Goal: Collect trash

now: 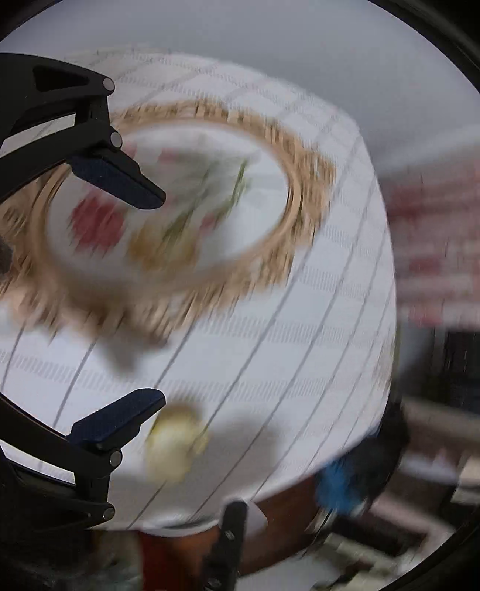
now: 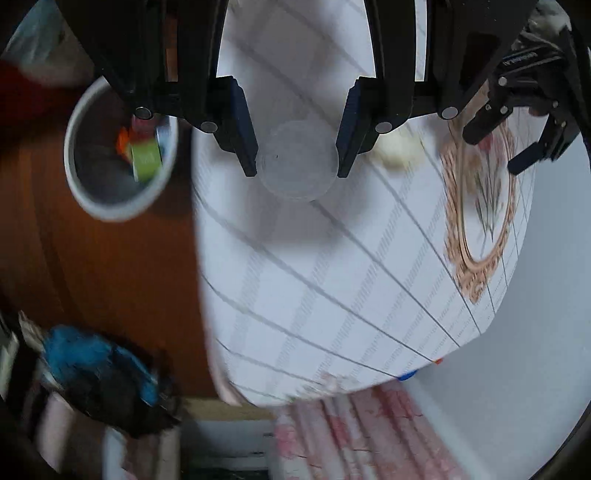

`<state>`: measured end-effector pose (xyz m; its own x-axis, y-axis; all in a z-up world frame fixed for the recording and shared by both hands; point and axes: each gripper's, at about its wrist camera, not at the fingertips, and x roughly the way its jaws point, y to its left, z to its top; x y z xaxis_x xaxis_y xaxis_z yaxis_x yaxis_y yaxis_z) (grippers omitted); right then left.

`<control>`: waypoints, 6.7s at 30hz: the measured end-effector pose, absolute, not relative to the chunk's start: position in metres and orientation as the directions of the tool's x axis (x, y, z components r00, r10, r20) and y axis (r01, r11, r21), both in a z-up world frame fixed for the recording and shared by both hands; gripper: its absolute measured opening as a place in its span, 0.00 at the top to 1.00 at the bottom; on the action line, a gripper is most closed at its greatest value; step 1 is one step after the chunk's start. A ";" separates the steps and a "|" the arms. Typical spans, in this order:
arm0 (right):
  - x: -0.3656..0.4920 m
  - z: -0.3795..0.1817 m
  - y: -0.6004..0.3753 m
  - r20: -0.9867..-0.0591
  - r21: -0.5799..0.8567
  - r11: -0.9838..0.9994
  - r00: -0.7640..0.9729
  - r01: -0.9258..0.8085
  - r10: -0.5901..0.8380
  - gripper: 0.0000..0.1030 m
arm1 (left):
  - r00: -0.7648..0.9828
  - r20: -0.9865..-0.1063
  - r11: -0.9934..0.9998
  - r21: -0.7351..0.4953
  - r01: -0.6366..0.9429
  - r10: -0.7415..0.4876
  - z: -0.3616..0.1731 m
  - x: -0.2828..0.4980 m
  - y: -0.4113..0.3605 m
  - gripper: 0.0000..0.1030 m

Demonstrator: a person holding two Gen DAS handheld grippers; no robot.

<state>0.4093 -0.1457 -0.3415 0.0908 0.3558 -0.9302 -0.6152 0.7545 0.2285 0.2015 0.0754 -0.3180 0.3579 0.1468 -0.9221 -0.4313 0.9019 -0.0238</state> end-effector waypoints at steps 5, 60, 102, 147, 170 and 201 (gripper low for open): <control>0.392 -0.356 -0.219 -0.913 0.311 0.812 0.082 -0.495 0.400 0.57 | 0.362 -0.930 0.938 -0.071 -0.341 0.061 -0.326 0.223 0.024 0.03; 0.535 -0.394 -0.447 -0.932 0.274 0.937 0.181 -0.216 0.314 0.57 | 0.356 -0.898 0.920 -0.342 -0.192 -0.259 -0.340 0.433 -0.147 0.78; 0.440 -0.245 -0.473 -0.917 0.265 0.928 0.230 -0.261 0.326 0.00 | 0.416 -0.909 0.988 -0.092 -0.126 -0.032 -0.206 0.339 -0.179 0.08; 0.290 -0.037 -0.495 -0.747 0.398 0.795 0.341 -0.458 0.571 0.00 | 0.630 -0.750 0.966 -0.259 -0.002 -0.200 -0.045 0.201 -0.170 0.08; 0.302 -0.039 -0.488 -0.768 0.382 0.793 0.315 -0.474 0.558 0.00 | 0.602 -0.772 0.959 -0.281 -0.033 -0.205 -0.045 0.206 -0.169 0.00; 0.303 -0.037 -0.491 -0.776 0.375 0.792 0.305 -0.481 0.553 0.00 | 0.587 -0.775 0.956 -0.292 0.000 -0.236 -0.042 0.204 -0.173 0.00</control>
<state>0.3035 -0.4909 -0.0368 0.3047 0.5527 -0.7757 -0.4814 0.7921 0.3753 0.2040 -0.1729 -0.0422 0.5867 -0.2363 -0.7746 -0.0002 0.9564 -0.2919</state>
